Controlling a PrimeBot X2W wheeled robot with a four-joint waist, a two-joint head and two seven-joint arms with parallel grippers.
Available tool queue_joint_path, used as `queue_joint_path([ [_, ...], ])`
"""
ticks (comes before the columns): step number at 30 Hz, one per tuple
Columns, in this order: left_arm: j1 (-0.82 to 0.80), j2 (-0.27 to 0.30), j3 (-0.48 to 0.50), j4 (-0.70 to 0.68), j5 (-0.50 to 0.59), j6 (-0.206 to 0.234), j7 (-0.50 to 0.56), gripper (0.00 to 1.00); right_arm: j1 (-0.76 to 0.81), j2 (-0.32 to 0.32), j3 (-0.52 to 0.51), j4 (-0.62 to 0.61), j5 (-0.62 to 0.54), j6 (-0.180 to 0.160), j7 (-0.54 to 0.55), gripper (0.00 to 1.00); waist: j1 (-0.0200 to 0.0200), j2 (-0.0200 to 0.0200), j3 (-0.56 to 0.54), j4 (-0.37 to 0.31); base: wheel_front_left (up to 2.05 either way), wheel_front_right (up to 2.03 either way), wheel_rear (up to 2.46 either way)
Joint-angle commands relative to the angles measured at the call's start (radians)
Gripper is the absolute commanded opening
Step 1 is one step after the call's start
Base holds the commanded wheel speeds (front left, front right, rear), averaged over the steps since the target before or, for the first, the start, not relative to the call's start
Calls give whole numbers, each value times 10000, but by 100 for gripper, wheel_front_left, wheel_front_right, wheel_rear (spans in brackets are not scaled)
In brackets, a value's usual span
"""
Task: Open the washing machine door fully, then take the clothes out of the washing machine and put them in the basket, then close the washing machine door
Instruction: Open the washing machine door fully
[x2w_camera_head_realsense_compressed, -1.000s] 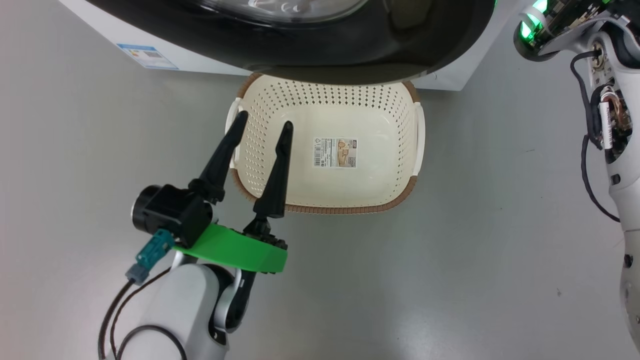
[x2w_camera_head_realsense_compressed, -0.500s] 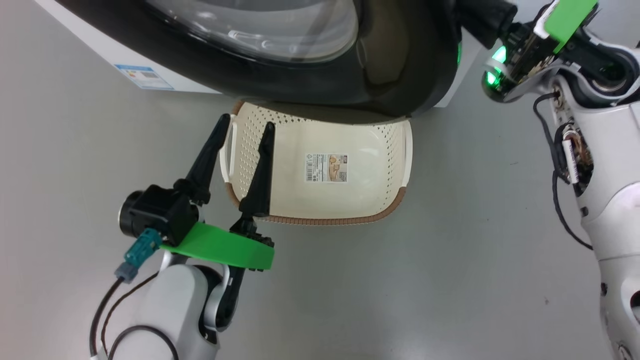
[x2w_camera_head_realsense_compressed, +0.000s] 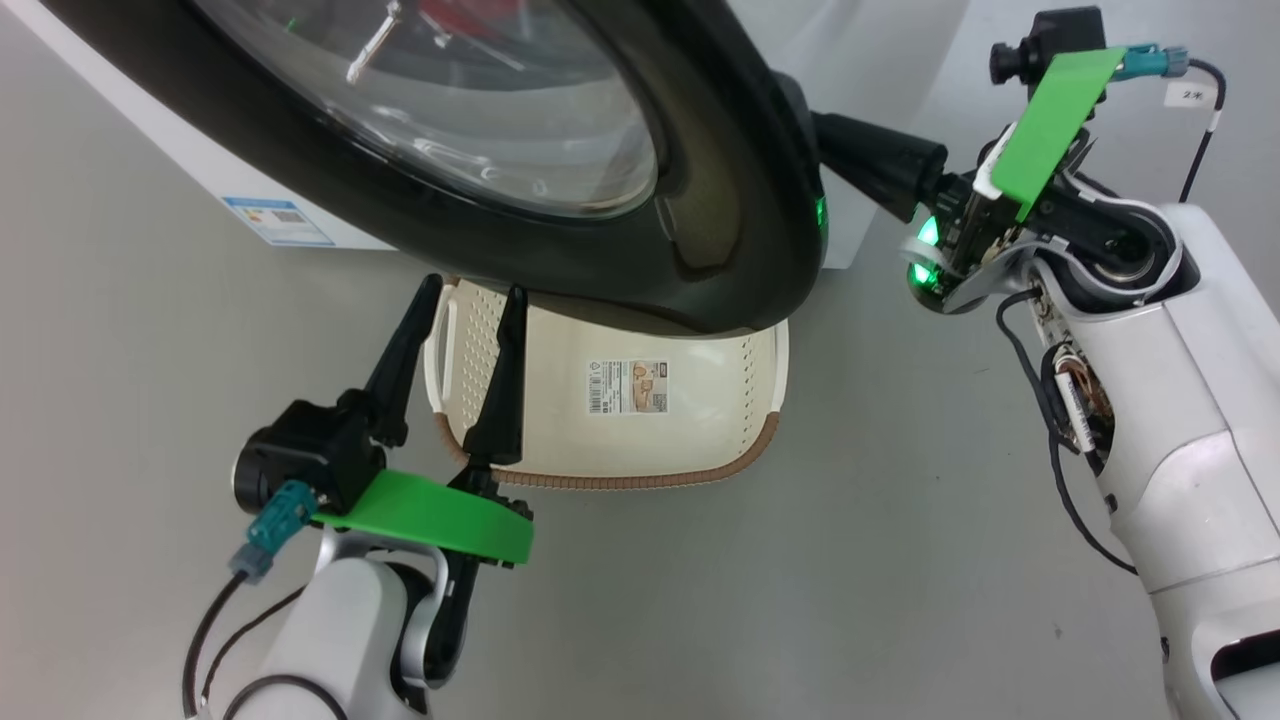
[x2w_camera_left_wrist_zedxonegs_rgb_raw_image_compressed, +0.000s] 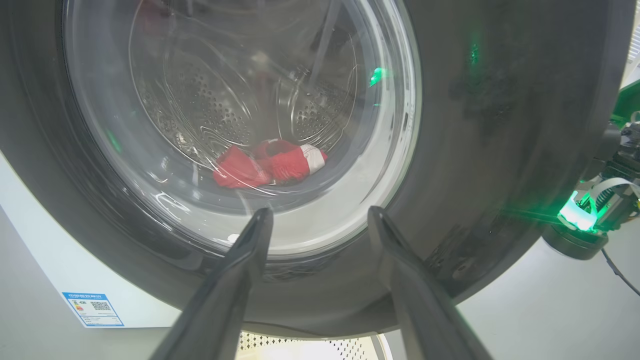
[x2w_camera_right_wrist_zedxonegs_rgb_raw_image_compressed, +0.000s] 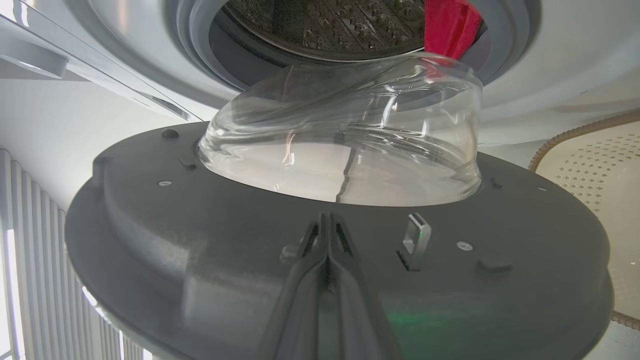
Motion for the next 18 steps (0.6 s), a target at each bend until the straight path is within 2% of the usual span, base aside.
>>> queue_joint_path([
  [1, 230, 182, 353, -164, -50, -9, -120, 100, 211, 254, 169, -238, -27, 50, 74, 0, 0, 0, -131, -117, 0, 0, 0],
  [9, 311, 156, 453, -73, -167, -37, -120, 100, 286, 273, 258, -367, -393, 50, -566, 1, 0, 0, -207, -270, 0, 0, 0],
  [10, 316, 153, 455, -63, -181, -46, -120, 100, 302, 253, 254, -469, -534, 50, -780, 34, 0, 0, -213, -289, 0, 0, 0],
  [11, 317, 151, 457, -57, -188, -53, -120, 100, 333, 230, 258, -634, -677, 50, -961, 52, 0, 0, -214, -310, 0, 0, 0],
  [12, 313, 149, 460, -64, -190, -68, -120, 100, 394, 212, 236, -784, -786, 50, -1142, 64, 0, 0, -219, -334, 0, 0, 0],
  [13, 309, 148, 467, -74, -190, -88, -120, 100, 459, 177, 200, -941, -922, 50, -1376, 87, 0, 0, -227, -363, 0, 0, 0],
  [14, 307, 149, 488, -96, -182, -105, -120, 100, 528, 152, 165, -1080, -1062, 50, -1625, 100, 0, 0, -237, -405, 0, 0, 0],
  [18, 350, 193, 616, -140, -122, -109, -120, 100, 828, 21, 131, -1654, -1852, 50, -2840, 100, 0, 0, -279, -637, 0, 0, 0],
])
